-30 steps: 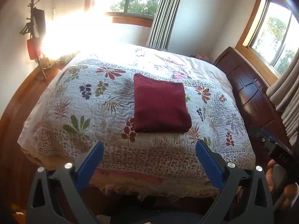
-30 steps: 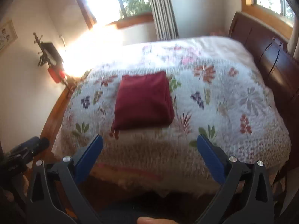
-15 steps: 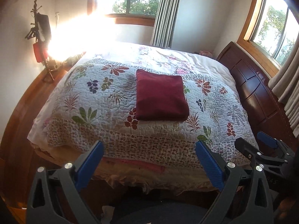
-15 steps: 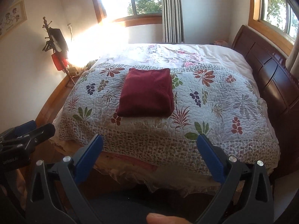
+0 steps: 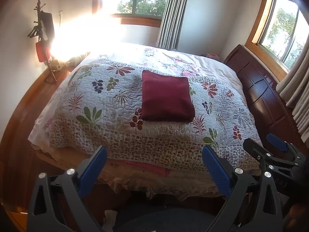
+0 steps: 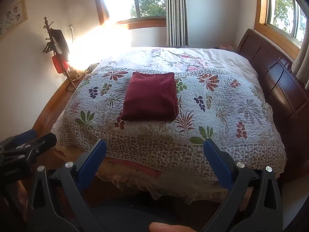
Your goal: Fold small clothes
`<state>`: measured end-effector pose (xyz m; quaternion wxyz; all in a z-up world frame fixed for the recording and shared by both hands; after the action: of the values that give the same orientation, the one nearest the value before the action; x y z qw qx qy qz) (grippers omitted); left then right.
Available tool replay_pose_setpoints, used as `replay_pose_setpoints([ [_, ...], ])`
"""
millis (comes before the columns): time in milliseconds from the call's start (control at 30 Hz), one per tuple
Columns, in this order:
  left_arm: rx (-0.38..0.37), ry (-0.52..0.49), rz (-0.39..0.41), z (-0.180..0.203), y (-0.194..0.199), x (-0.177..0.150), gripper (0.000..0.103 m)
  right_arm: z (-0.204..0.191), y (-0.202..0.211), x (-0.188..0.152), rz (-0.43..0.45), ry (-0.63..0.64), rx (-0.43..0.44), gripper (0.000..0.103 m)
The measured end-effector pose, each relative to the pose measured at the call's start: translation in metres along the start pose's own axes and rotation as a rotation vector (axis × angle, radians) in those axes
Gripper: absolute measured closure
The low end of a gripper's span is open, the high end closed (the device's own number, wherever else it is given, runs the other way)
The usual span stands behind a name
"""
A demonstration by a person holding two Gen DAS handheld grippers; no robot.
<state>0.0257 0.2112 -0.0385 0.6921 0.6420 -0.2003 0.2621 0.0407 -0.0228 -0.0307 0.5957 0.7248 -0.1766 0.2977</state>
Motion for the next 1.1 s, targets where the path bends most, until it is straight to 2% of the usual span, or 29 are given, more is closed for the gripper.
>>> replay_pose_setpoints([
  [1100, -0.031, 0.032, -0.030, 0.0026, -0.0028, -0.0019, 0.004, 0.0059, 0.0033, 0.0015, 0.008, -0.008, -0.021, 0.003],
])
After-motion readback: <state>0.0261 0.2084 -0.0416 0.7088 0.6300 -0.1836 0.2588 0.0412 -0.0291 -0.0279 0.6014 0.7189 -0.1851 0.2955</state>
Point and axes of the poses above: each gripper's, at about its wrist camera, not at the fingertips, and y roughly against the way its jaws point, z to its right, x to its top, the point moved 6 cm from there along -y, roughly the way its jaws point, and after that the axes turned 2 degrees about -y, right-handed, at the moved point
